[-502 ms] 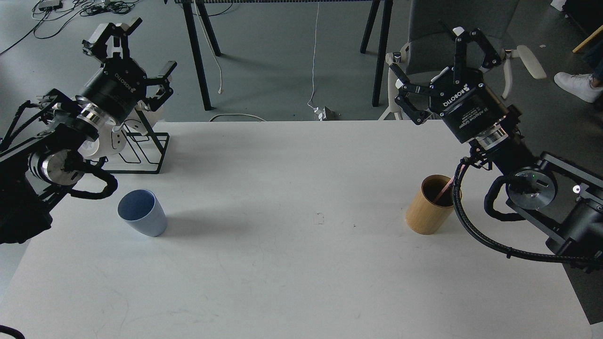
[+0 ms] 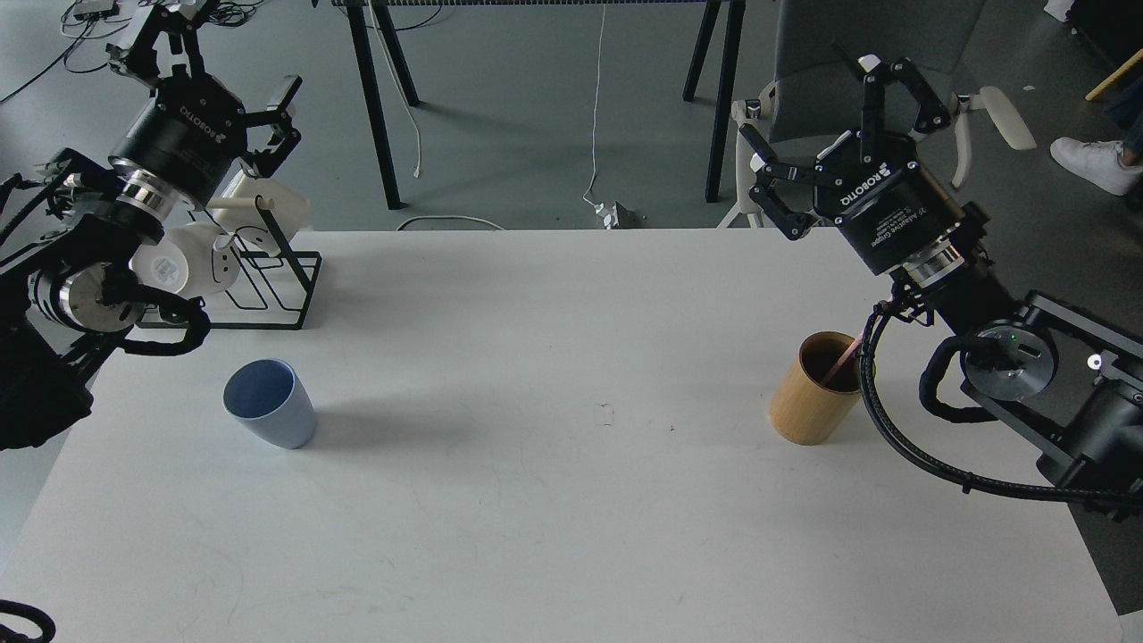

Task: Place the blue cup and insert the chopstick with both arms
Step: 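Raise the left arm away from the rack toward the blue cup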

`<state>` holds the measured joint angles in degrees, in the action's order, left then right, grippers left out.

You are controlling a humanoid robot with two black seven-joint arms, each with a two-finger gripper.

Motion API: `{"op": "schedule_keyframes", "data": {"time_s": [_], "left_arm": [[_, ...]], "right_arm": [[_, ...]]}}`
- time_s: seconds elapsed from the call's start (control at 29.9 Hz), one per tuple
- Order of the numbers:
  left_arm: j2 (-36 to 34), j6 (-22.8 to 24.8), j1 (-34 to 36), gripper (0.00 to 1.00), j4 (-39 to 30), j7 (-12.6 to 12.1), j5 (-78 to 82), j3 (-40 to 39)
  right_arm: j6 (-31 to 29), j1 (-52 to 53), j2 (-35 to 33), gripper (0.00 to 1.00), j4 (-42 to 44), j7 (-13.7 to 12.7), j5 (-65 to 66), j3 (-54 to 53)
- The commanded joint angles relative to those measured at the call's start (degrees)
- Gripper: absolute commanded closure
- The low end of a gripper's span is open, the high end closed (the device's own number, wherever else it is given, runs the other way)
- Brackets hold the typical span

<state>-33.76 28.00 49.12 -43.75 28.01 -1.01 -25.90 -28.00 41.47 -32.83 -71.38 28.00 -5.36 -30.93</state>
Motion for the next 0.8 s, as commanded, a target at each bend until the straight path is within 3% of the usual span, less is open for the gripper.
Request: {"op": "schedule_keyframes", "data": {"time_s": [0.0,0.17,0.33,0.6,0.77], "left_arm": [[-0.51,0.0,0.27,0.01,-1.59,-0.01,0.39,-1.51],[-3.93,0.0,0.62,0.01,-6.6,-0.01,0.57,-5.12],[-13.24,0.0,2.72,0.01,-10.11,-0.01,4.94,-3.28],[-30.46,0.0,8.44,0.01,-24.25,-0.01,33.75,7.35],[-36.63,0.0,8.44,0.01,-29.02,-0.01,50.37,11.13]], "right_arm": [[0.0,-0.08,0.22,0.06,0.02,0.0,0.0,-0.27],[0.0,-1.3,0.23,0.06,-0.07,0.0,0.09,-2.37],[0.0,-1.66,-0.65,0.06,0.02,0.0,0.44,-2.38],[0.0,-2.1,-3.29,0.06,0.02,0.0,1.15,-2.11],[0.0,-3.5,-3.82,0.06,0.02,0.0,1.15,-2.38]]}}
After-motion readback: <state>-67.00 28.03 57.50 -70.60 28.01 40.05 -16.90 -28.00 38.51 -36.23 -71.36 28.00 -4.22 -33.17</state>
